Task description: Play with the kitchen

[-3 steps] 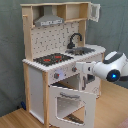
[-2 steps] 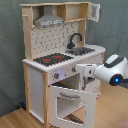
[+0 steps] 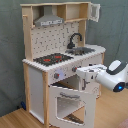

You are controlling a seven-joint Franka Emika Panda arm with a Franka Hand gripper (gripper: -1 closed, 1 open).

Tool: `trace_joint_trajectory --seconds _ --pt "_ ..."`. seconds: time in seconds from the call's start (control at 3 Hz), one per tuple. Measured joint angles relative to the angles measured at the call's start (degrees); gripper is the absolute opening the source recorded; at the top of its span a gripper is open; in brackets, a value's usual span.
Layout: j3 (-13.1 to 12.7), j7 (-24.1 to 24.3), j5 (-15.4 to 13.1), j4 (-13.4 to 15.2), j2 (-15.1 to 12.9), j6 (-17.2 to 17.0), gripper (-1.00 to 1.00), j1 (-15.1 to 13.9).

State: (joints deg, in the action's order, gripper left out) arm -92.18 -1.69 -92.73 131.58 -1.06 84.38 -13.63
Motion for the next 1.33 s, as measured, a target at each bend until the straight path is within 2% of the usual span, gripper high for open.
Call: trace_joint_trajectory --seconds 0.33,1.0,1.33 --pt "1.7 0.4 -4.7 3.4 0.0 1.2 1.00 -0.5" --pt "6.8 0.5 -13.1 7.6 -0.2 5.7 1.00 -2.1" --pt "9.9 0.7 -15.7 10.5 -0.3 8.9 1.00 -2.8"
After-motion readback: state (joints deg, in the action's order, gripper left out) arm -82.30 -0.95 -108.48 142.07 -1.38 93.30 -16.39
